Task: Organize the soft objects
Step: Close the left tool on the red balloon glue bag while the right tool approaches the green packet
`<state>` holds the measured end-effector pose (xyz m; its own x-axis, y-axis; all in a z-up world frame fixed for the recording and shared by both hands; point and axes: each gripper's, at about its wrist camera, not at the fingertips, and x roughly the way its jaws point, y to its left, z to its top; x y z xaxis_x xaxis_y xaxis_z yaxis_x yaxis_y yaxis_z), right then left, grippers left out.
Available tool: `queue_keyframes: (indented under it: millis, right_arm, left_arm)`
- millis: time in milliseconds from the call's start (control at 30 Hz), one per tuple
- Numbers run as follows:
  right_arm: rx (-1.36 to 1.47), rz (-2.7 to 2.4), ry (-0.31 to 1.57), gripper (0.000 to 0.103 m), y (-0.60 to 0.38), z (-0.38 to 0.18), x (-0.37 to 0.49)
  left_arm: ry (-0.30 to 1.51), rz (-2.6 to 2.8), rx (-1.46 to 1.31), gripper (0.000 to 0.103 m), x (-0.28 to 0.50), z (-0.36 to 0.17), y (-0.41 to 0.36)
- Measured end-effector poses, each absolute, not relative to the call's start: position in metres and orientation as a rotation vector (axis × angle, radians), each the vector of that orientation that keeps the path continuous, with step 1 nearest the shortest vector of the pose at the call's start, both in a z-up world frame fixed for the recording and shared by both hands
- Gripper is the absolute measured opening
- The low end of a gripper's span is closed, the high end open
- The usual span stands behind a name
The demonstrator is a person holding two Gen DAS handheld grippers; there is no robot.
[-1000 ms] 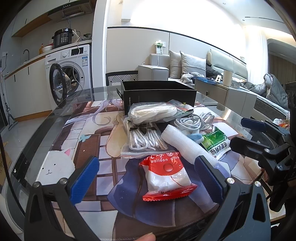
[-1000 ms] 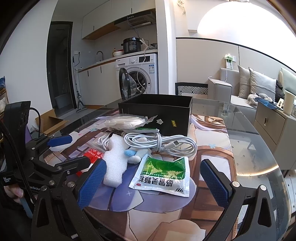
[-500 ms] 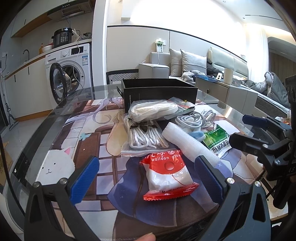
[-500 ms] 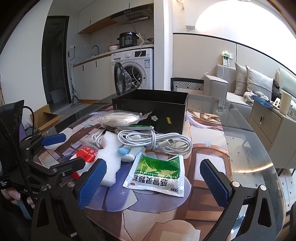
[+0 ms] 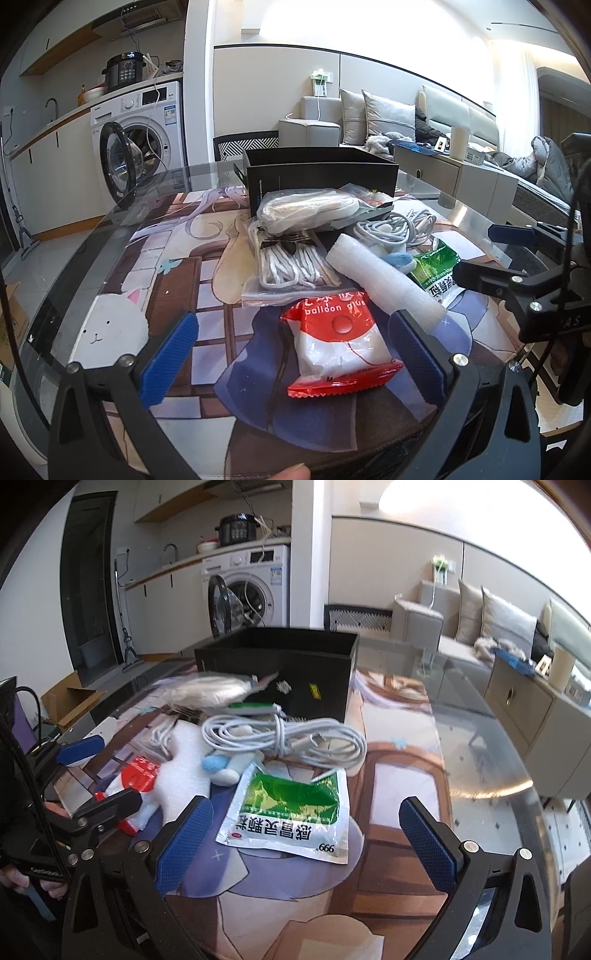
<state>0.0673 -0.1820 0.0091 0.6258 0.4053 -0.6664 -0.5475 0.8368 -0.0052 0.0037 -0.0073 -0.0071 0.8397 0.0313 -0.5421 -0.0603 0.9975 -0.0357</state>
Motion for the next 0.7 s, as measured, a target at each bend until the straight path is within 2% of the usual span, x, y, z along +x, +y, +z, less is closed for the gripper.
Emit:
queue_keyframes:
  millis: [700]
  right_arm:
    - [-0.27, 0.568, 0.87, 0.102, -0.156, -0.016, 0.098]
  left_arm:
    - [0.619, 0.043, -0.04, 0.103, 0.009, -0.009, -0.01]
